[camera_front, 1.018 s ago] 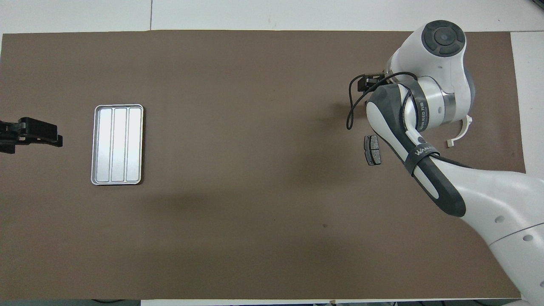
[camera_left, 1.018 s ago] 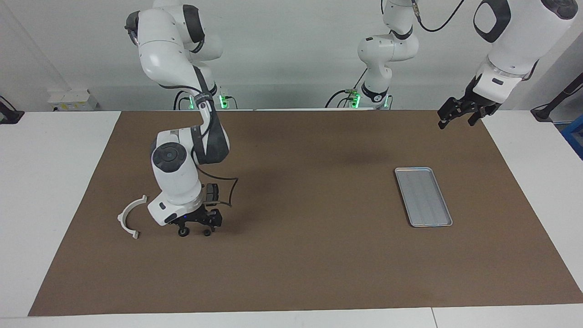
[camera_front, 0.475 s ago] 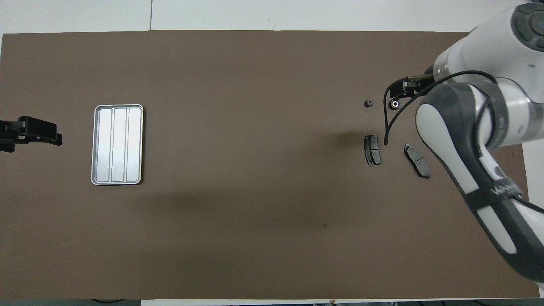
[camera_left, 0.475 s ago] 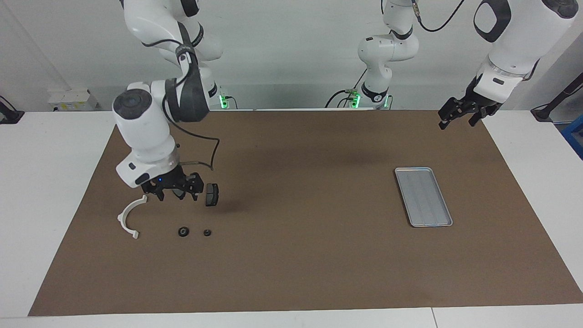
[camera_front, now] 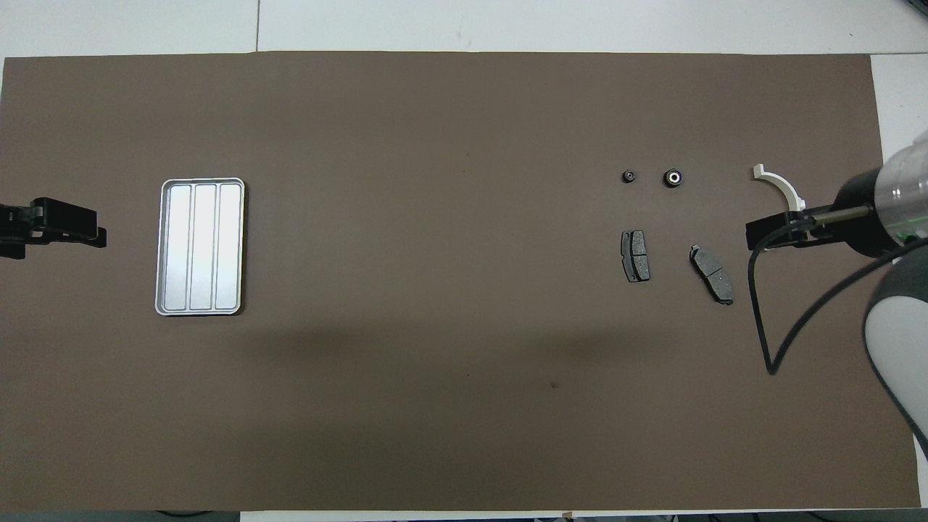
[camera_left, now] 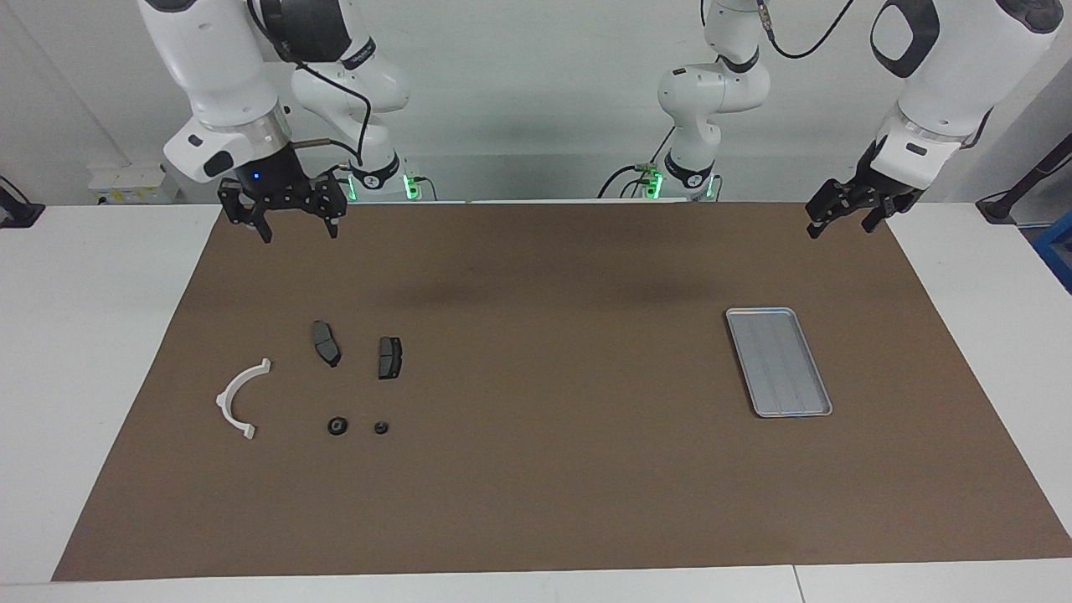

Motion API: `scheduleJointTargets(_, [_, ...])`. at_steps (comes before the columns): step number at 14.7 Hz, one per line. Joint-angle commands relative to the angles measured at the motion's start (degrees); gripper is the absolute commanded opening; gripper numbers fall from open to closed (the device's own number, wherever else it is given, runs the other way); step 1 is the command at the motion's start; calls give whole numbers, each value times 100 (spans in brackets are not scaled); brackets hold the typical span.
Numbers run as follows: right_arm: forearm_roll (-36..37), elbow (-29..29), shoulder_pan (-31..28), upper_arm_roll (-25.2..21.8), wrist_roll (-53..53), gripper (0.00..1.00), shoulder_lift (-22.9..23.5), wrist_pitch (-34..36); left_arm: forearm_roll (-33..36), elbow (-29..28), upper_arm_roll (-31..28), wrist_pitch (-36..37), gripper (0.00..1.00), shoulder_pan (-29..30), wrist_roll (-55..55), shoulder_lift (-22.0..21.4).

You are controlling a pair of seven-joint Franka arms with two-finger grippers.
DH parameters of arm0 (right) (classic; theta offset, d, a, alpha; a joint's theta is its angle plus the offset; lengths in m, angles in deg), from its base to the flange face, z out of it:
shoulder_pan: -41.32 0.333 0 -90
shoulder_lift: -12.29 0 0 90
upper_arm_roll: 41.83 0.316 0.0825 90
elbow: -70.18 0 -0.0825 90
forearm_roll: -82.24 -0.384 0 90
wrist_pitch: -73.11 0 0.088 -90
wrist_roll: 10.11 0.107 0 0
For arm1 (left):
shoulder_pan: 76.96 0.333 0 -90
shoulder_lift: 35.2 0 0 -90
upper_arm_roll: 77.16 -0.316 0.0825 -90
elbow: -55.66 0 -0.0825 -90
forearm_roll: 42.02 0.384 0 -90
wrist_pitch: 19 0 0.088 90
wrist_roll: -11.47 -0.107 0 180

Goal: Place bearing gear from tray to pile

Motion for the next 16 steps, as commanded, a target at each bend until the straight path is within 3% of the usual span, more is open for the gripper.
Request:
scheduleJointTargets(1, [-142,-219,-119,60,-148,100,-432,359,-63,-115,-67,-94,100,-69,-53,-115])
scheduleJointTargets(6, [-142,18,-171,69,-130,100,-592,948,-63,-123,-67,-102,100,-70,-53,-115])
scheduleJointTargets(16, [-107,-34,-268,69,-130,100,-284,589,-63,-159,-67,-172,100,-70,-62,-124])
